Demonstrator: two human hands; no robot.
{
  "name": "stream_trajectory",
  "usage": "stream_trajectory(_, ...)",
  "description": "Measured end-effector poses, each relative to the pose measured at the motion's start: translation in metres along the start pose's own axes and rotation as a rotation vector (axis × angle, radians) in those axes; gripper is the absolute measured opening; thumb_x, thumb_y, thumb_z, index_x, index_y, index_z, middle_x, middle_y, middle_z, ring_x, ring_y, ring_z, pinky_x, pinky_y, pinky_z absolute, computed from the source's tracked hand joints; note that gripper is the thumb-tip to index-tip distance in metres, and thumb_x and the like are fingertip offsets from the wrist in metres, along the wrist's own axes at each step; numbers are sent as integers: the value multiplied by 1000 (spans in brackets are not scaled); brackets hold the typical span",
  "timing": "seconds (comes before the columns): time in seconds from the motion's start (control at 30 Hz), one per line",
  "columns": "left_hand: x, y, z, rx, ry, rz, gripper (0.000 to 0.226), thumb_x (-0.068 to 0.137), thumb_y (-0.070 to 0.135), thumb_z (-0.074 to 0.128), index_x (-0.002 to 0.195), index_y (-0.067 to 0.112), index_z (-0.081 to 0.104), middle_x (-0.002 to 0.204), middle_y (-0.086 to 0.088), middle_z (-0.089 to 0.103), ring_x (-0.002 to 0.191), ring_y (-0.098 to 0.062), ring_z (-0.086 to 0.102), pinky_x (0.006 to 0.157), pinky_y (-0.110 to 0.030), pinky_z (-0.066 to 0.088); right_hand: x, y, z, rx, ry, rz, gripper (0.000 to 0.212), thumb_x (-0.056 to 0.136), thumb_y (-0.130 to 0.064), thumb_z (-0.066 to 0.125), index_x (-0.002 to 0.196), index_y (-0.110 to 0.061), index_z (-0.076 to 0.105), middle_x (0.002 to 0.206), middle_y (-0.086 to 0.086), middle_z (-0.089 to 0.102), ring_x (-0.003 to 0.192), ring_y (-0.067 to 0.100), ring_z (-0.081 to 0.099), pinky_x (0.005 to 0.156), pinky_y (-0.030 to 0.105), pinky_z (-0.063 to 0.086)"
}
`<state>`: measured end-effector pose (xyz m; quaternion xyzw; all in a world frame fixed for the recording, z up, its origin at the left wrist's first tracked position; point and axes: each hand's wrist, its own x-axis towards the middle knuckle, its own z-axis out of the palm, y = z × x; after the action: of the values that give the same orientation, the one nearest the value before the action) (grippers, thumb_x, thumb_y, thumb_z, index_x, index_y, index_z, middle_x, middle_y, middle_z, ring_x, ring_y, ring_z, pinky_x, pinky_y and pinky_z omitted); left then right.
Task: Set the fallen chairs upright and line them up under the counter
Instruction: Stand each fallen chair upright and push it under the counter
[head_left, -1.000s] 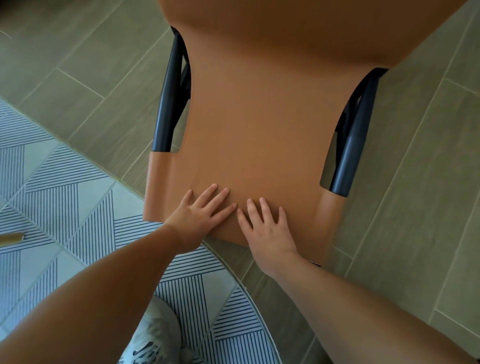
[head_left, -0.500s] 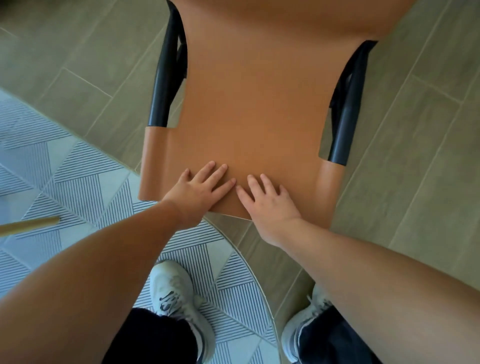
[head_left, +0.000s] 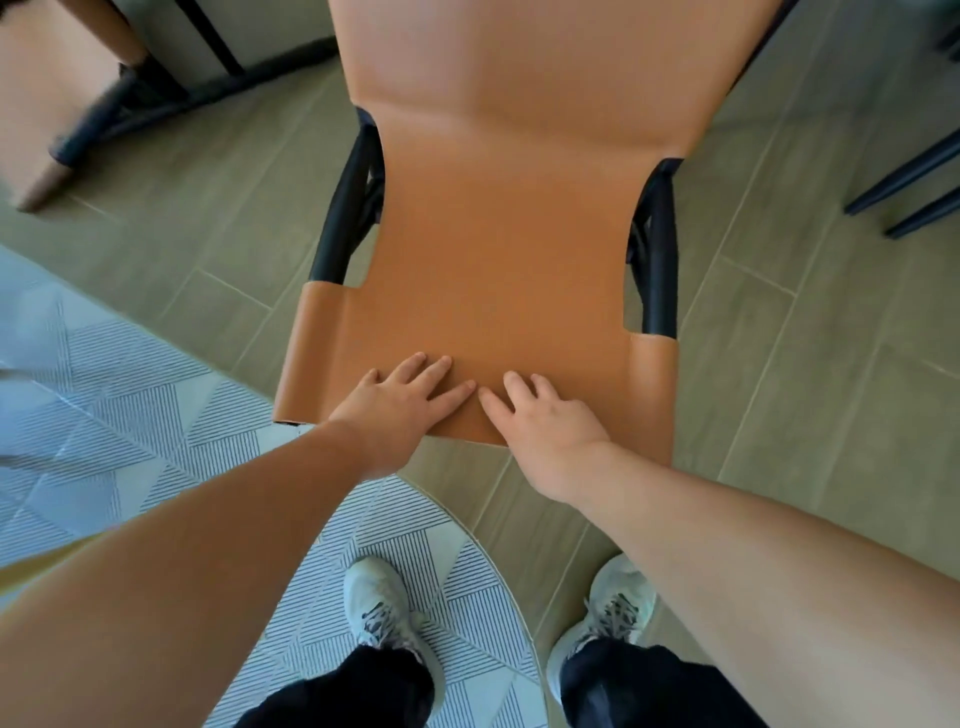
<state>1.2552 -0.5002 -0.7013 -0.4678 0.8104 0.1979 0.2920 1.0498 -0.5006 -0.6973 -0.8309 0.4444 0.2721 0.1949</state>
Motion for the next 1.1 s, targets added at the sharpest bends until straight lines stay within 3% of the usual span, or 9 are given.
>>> stream_trajectory(0.13, -13, -13, -51, -45, 58, 22, 87, 94, 12, 47, 154, 40, -10, 165, -3, -1, 151, -26, 3, 116, -49, 28, -14, 8, -53, 2, 27, 43, 83, 88, -10, 57, 153, -25, 7, 150, 12, 17, 129, 38, 33, 81, 45, 49)
stream_trajectory(0.3, -24, -30, -121, -64, 139, 31, 80, 92, 10, 44, 156, 38, 5, 160, -4, 20, 144, -27, 22, 103, -42, 40, -26, 17, -128, 16, 55, 142, 81, 86, -5, 55, 152, -24, 13, 134, 11, 32, 111, 33, 44, 64, 40, 38)
stream_trajectory(0.57, -27, -66, -215, -9, 228, 60, 79, 89, 8, 44, 155, 36, 9, 146, 0, 36, 129, -26, 38, 83, -41, 52, -33, 37, -221, 25, 174, 315, 60, 85, -4, 52, 139, -20, 31, 117, 9, 42, 97, 30, 48, 58, 38, 36)
stream_trajectory(0.8, -12, -101, -282, 81, 296, 79, 80, 91, 11, 44, 153, 34, 0, 149, 0, 33, 132, -25, 37, 79, -38, 53, -25, 93, -278, -78, 344, 187, 52, 84, -3, 44, 132, -21, 34, 108, 7, 46, 91, 28, 50, 55, 37, 31)
stream_trajectory(0.87, -4, -111, -305, 111, 331, 81, 83, 89, 9, 47, 152, 33, -1, 152, -2, 30, 136, -26, 34, 85, -38, 51, -18, 110, -298, -88, 370, 141, 51, 81, -1, 48, 127, -20, 37, 105, 6, 46, 88, 27, 50, 55, 37, 30)
stream_trajectory(0.9, 1, -118, -317, 132, 354, 88, 85, 88, 7, 48, 153, 33, -1, 156, -5, 24, 141, -27, 28, 97, -40, 46, -13, 119, -309, -91, 386, 128, 51, 79, -1, 50, 125, -20, 38, 104, 6, 46, 87, 27, 49, 54, 37, 30)
stream_trajectory(0.97, 8, -132, -342, 166, 407, 96, 87, 88, 6, 49, 155, 32, 1, 163, -11, 5, 149, -28, 8, 118, -43, 21, -5, 136, -330, -96, 420, 104, 50, 79, -2, 54, 124, -19, 39, 104, 6, 45, 86, 27, 49, 54, 37, 31)
stream_trajectory(1.03, 17, -145, -365, 172, 460, 101, 86, 89, 8, 51, 157, 31, 3, 165, -12, -4, 151, -28, -1, 121, -45, 7, 4, 152, -349, -107, 444, 76, 47, 83, -7, 56, 126, -18, 39, 109, 8, 45, 88, 28, 48, 55, 37, 32)
stream_trajectory(1.1, 25, -155, -386, 182, 485, 108, 85, 91, 17, 57, 157, 29, 4, 165, -13, -3, 152, -30, 1, 121, -47, 7, 12, 167, -368, -123, 473, 37, 45, 86, -12, 57, 128, -16, 41, 115, 10, 47, 91, 30, 49, 56, 37, 33)
